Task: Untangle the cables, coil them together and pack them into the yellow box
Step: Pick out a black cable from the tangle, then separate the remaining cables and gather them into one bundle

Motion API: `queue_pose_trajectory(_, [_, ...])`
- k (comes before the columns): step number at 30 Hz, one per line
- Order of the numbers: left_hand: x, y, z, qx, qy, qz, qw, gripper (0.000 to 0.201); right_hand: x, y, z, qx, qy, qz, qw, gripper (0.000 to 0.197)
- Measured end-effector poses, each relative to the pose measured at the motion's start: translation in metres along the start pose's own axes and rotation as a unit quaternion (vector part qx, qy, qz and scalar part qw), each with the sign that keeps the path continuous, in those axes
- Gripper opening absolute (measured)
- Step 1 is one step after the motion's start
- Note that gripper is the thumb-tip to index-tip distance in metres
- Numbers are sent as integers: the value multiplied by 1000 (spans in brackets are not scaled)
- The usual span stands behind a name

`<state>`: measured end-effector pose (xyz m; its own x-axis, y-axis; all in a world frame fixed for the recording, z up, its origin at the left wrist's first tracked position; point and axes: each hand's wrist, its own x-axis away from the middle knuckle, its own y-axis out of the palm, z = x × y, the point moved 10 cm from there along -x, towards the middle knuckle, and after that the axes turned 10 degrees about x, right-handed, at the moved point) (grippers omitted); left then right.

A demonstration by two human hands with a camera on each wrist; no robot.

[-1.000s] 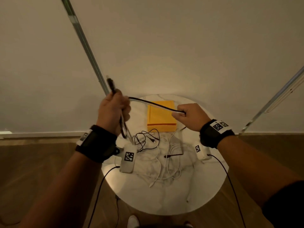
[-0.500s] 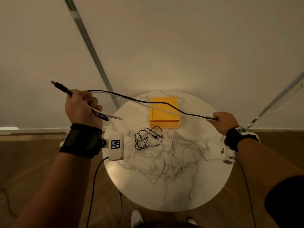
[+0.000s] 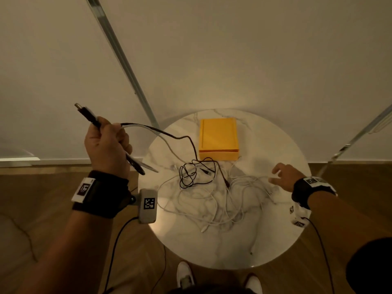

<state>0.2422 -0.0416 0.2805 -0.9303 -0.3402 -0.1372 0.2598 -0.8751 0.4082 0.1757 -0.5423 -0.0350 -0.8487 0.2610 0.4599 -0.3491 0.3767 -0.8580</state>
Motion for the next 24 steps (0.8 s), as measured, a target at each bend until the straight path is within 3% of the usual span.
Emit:
queue_pose_trajectory(3, [2, 0, -3, -23, -2, -16, 1000, 35, -2, 22, 2, 1, 4, -26, 1000, 32])
queue_pose_trajectory(8, [8, 4, -6, -94, 6, -69, 993, 39, -20, 24, -29, -47, 3, 6, 999, 30])
queue_pose_trajectory(12, [22, 11, -20, -288, 18, -150, 946, 24, -43, 36, -76, -42, -16, 11, 999, 39])
queue_pose_trajectory(15, [23, 1, -33, -393, 16, -187, 900, 26, -63, 43, -113, -20, -31, -12, 999, 43])
queue_pose_trajectory(21, [20, -16, -43, -460, 26, -228, 858, 28, -106, 71, -136, -20, -3, -59, 998, 71])
queue_pose_trajectory(24, [22, -11, -48, -453, 13, -246, 857, 28, -122, 82, -135, -8, 26, -47, 999, 67])
